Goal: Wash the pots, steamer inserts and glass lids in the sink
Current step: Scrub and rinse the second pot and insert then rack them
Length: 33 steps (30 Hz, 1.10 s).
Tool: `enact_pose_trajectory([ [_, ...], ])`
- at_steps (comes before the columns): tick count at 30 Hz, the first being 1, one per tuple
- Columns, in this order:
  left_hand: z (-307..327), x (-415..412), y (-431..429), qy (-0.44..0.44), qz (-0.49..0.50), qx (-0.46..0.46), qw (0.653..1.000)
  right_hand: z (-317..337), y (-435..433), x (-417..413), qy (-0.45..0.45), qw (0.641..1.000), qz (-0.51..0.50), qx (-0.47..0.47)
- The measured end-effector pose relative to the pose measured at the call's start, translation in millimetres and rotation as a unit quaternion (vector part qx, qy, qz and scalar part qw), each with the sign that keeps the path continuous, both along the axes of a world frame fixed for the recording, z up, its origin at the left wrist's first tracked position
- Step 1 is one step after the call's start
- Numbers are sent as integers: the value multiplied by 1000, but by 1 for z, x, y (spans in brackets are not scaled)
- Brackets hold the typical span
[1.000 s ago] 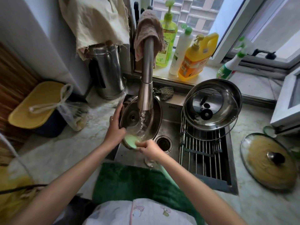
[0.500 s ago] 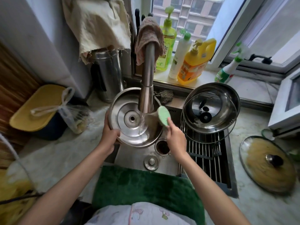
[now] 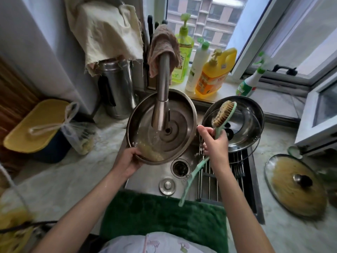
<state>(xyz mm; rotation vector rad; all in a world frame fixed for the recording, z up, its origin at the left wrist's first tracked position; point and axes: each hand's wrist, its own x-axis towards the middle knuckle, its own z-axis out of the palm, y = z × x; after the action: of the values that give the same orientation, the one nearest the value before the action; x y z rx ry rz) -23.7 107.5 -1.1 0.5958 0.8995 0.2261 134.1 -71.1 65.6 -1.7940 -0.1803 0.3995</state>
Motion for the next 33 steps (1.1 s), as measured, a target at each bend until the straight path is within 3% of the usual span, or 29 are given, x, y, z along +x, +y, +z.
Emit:
enact_pose_trajectory([
  [3,3,1,-7,-7,-24,-20,999,17,1,7,-17,999,30,-31],
  [7,13,0,-10,16,-78,-39,996,29,-2,10,50,998,26,35],
  [12,38,-8,-5,42,-192,59,979,12,-7,18,169,980,83,-64],
  [15,44,-11,-1,44,-213,132,967,-11,-9,17,274,955,103,-56],
  [17,48,-14,-1,35,-204,197,958,-24,-9,11,288,950,91,-78],
  [20,53,-15,-5,8,-185,254,949,-36,-7,2,212,972,33,-95],
  [24,27,-5,-11,26,-149,262,953,-30,-1,-2,63,992,-69,-85],
  [29,-9,10,-23,71,-154,150,974,-3,-18,-10,-147,968,-151,-137],
  [33,-20,5,-36,114,-226,161,954,-8,-36,-21,-304,930,-157,-134],
])
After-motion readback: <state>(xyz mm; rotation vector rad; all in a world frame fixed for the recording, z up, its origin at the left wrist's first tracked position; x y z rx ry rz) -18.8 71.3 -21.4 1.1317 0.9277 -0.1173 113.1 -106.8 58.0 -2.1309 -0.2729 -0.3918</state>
